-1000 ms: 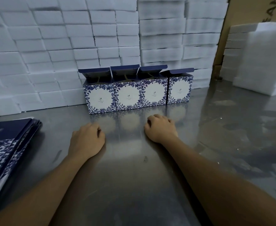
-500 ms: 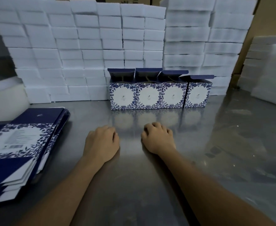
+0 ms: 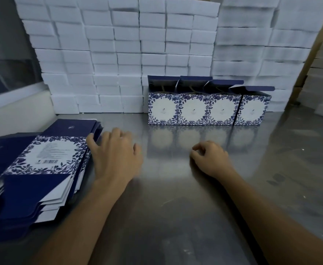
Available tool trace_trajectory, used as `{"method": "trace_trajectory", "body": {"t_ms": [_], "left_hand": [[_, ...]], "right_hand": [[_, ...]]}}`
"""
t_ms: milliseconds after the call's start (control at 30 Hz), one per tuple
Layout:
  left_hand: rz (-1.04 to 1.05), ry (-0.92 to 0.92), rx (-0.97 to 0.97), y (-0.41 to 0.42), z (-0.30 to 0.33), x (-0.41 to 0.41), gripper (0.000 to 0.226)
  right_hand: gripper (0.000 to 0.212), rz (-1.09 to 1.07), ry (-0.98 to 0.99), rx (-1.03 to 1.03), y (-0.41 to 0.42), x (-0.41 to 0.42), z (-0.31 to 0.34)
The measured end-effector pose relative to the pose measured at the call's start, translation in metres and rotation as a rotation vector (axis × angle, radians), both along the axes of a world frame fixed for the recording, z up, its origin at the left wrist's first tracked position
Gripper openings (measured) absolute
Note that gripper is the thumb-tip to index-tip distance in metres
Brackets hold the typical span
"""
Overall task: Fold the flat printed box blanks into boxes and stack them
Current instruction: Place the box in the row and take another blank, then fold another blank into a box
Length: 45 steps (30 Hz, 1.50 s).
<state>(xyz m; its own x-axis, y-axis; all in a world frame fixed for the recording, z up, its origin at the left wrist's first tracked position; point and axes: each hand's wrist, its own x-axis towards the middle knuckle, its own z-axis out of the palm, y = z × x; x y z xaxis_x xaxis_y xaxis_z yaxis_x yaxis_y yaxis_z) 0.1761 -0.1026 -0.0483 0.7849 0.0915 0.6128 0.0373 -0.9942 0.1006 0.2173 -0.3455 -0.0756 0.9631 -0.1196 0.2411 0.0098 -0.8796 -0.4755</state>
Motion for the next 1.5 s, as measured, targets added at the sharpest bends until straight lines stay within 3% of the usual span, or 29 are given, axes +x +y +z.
{"method": "trace_trajectory", "body": {"t_ms": [200,300,433,600,833,1033,1167,1367,1500], "left_hand": [[0.425,0.319,-0.207,0.054,0.011,0.0,0.049],[0.437,0.395,-0.362,0.071,0.011,0.001,0.044],[0.424,0.341,-0.454,0.08,0.01,0.002,0.032],[0.392,0.381,-0.397,0.09,0.012,0.002,0.031],[0.363,0.485,-0.157,0.087,0.012,0.007,0.061],[0.327,0.304,-0.276,0.086,0.012,0.006,0.056],[0.256,0.16,-0.215,0.07,0.006,-0.002,0.059],[0.062,-0.029,-0.073,0.025,0.013,-0.013,0.071],[-0.134,-0.09,0.067,-0.025,0.01,-0.03,0.069]], "right_hand": [[0.01,0.05,-0.026,0.13,-0.001,-0.006,0.002],[0.009,0.074,-0.034,0.143,0.001,-0.01,0.002],[0.01,0.082,-0.051,0.156,0.002,-0.013,0.001],[0.01,0.094,-0.056,0.18,0.003,-0.015,0.002],[0.015,0.091,-0.07,0.21,0.003,-0.015,0.003],[0.018,0.074,-0.063,0.24,0.002,-0.013,0.001],[0.015,0.099,-0.091,0.253,0.003,-0.014,0.003],[0.013,0.302,-0.234,0.623,0.033,-0.031,0.012],[0.022,0.429,0.024,1.002,0.062,-0.044,0.02]]}}
